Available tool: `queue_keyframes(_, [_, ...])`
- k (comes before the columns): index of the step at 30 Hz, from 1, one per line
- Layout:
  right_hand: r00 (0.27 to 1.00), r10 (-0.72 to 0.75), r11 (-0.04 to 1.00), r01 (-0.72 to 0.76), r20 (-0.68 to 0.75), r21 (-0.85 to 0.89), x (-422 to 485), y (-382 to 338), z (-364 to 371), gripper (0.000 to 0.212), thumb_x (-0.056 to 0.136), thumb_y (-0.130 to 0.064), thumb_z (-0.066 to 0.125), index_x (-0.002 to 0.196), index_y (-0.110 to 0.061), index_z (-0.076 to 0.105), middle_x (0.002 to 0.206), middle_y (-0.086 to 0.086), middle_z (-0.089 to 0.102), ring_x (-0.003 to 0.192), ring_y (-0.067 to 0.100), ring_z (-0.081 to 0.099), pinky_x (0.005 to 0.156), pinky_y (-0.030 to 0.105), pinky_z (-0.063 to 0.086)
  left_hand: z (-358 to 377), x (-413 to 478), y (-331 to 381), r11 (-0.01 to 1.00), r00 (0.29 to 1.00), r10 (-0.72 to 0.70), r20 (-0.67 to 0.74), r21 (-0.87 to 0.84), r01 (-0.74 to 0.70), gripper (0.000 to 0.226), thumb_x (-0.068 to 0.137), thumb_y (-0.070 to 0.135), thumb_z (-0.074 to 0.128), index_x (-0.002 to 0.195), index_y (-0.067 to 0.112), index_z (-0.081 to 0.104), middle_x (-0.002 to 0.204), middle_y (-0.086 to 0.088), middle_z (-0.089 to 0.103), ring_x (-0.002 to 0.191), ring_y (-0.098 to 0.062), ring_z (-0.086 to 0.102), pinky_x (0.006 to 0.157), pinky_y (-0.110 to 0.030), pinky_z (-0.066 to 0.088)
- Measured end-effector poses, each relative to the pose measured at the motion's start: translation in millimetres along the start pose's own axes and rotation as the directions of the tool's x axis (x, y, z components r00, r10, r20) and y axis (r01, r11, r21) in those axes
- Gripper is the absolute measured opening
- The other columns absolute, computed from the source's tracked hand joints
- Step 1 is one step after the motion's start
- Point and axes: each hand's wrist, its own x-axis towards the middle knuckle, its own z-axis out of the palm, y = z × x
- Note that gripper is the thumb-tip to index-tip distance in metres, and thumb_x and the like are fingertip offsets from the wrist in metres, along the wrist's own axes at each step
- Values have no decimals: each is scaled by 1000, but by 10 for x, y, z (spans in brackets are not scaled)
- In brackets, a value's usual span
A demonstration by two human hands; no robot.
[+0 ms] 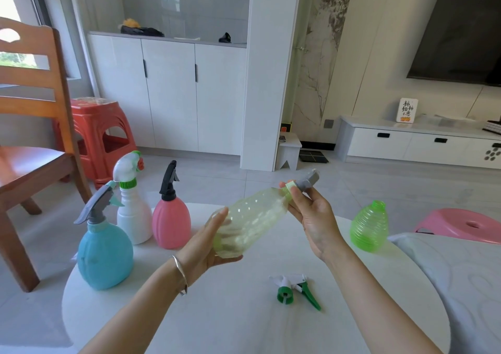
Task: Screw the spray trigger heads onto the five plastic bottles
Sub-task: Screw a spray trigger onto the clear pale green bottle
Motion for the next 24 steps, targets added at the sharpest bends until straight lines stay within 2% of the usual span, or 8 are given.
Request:
queue_keyframes(3, [1000,21,1000,-21,19,-19,-5,-29,-27,33,75,-34,65,99,-11,65,102,4,75,98,14,70,81,18,54,11,-20,19,980,987,155,-32,127,-150,57,61,62,74,105,28,62,105,8,72,85,-14,72,66,-24,57])
queue_keyframes(6, [1000,19,1000,-19,23,10,-24,-16,-10,34,74,-34,66,100,-13,65,108,4,73,102,15,68,84,19,53,-39,-53,34,971,982,183,47,145,-188,55,60,58,78,107,34,60,100,13,74,94,-10,70,69,-18,55])
queue_keyframes(11, [999,8,998,-12,53,67,-73,14,4,32,74,-34,65,102,-17,62,118,-2,69,109,12,65,91,20,51,-57,-78,28,992,984,-108,142,86,97,66,72,65,56,117,17,56,112,-12,71,87,-30,72,64,-32,58])
queue_keyframes(14, [993,-6,993,-8,116,120,-81,-16,69,45,69,-38,69,110,-20,61,119,-9,68,114,8,62,92,18,49,-64,-65,16,957,943,-285,169,98,272,83,70,78,40,112,10,60,112,-20,69,49,-19,57,43,-22,46])
queue_keyframes(16, [990,-25,991,6,137,134,-73,-37,106,35,68,-39,70,100,-27,66,118,-9,69,114,8,61,92,18,49,-66,-48,8,954,935,-301,186,51,297,83,67,79,41,107,9,62,110,-19,70,43,-15,46,39,-19,38])
queue_keyframes(18, [992,-23,992,7,124,124,-69,-43,106,16,70,-38,69,84,-30,69,116,-4,70,113,10,62,89,17,50,-55,-35,10,968,955,-250,159,59,244,81,66,78,46,106,9,62,103,-13,70,44,-15,47,40,-20,40])
queue_keyframes(21, [999,-8,997,4,52,80,-43,-3,41,23,74,-35,65,92,-21,66,114,-1,71,110,10,64,90,17,50,-54,-9,6,984,993,-89,75,161,76,91,53,75,68,117,10,57,90,-7,62,55,-16,57,51,-23,50])
queue_keyframes(24, [1000,-8,995,8,4,96,-25,10,12,30,73,-33,66,98,-17,64,108,-3,73,108,11,65,90,18,50,-83,8,-13,983,986,72,153,155,-96,102,47,47,88,135,24,41,117,1,62,91,-9,70,73,-21,55])
